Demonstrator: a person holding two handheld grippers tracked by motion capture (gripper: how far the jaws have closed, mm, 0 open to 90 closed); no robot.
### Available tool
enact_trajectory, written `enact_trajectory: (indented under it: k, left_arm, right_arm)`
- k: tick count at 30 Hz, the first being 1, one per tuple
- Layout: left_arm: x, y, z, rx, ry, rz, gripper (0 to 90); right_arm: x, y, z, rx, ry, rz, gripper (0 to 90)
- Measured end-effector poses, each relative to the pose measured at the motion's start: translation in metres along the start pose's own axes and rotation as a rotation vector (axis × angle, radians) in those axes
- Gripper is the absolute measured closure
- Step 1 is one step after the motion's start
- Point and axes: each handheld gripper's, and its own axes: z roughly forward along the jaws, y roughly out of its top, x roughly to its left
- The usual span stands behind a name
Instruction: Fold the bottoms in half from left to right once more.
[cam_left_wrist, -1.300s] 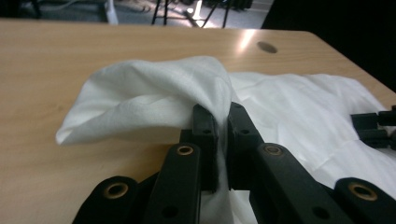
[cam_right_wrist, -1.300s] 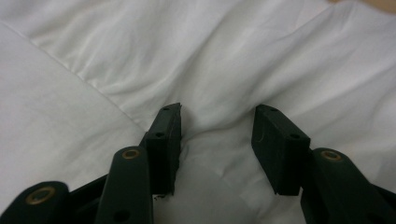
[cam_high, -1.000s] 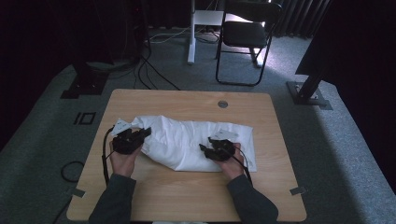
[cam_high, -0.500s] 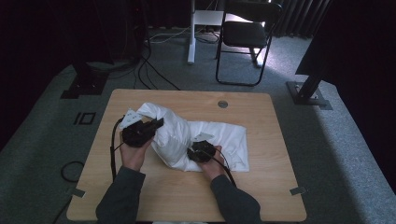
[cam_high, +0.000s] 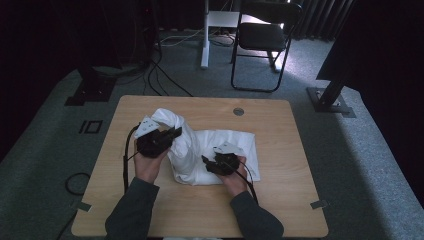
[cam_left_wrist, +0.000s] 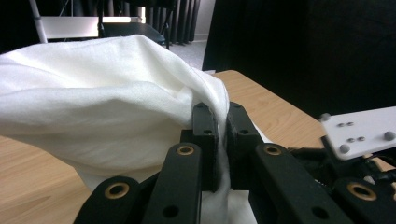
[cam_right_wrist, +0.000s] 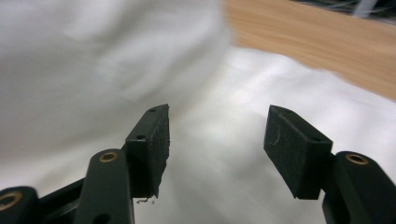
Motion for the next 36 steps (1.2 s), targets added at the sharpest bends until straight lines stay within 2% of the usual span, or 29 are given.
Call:
enact_trajectory:
  k: [3, 6, 10, 13, 14, 17, 19, 21, 23, 24, 26, 27, 29, 31, 35, 36]
  left_arm:
    - [-0.006, 0.003, 0.002, 0.001, -0.010, 0.014, 85.7]
    - [-0.013, 0.006, 0.005, 0.005, -0.023, 0.038, 85.6]
    - [-0.018, 0.010, 0.012, 0.010, -0.028, 0.054, 85.6]
    - [-0.020, 0.007, 0.015, 0.022, -0.027, 0.067, 85.6]
    - [-0.020, 0.007, 0.015, 0.022, -0.029, 0.070, 85.6]
    - [-0.018, 0.005, 0.012, 0.021, -0.028, 0.069, 85.6]
    - [-0.017, 0.005, 0.011, 0.018, -0.031, 0.061, 85.6]
    - [-0.019, 0.005, 0.011, 0.016, -0.033, 0.062, 85.6]
    - [-0.021, 0.006, 0.013, 0.019, -0.039, 0.069, 85.6]
    - [-0.023, 0.006, 0.015, 0.021, -0.044, 0.069, 85.7]
    - [-0.027, 0.006, 0.019, 0.027, -0.052, 0.077, 85.6]
    - [-0.029, 0.006, 0.021, 0.031, -0.057, 0.082, 85.6]
    - [-0.033, 0.007, 0.025, 0.038, -0.068, 0.086, 85.6]
    - [-0.037, 0.006, 0.031, 0.048, -0.078, 0.095, 85.6]
    - [-0.043, 0.001, 0.044, 0.069, -0.096, 0.107, 85.6]
    - [-0.044, -0.001, 0.047, 0.074, -0.101, 0.105, 85.6]
  right_arm:
    - [-0.002, -0.012, 0.016, 0.105, 0.021, 0.001, 38.7]
    - [0.003, -0.014, 0.026, 0.089, 0.090, 0.022, 41.4]
    - [0.019, -0.011, 0.042, 0.079, 0.194, 0.049, 40.5]
    - [0.028, -0.005, 0.042, 0.088, 0.258, 0.019, 32.0]
    - [0.029, -0.002, 0.037, 0.087, 0.262, 0.005, 29.8]
    - [0.016, 0.000, 0.009, 0.010, 0.247, 0.020, 29.3]
    - [-0.002, -0.003, -0.006, -0.018, 0.161, 0.053, 29.5]
    - [-0.020, -0.010, -0.008, 0.029, 0.073, 0.085, 29.4]
    - [-0.029, -0.020, -0.002, 0.105, 0.034, 0.094, 28.2]
    - [-0.029, -0.024, 0.003, 0.132, 0.041, 0.093, 28.3]
    - [-0.022, -0.031, 0.013, 0.157, 0.032, 0.061, 28.1]
    - [-0.018, -0.032, 0.016, 0.146, 0.018, 0.049, 28.7]
    - [-0.013, -0.029, 0.020, 0.158, 0.018, 0.043, 29.3]
    - [-0.011, -0.026, 0.023, 0.171, 0.031, 0.035, 29.7]
    - [-0.006, -0.024, 0.026, 0.161, 0.083, 0.012, 30.1]
    - [-0.007, -0.024, 0.024, 0.162, 0.103, 0.024, 30.2]
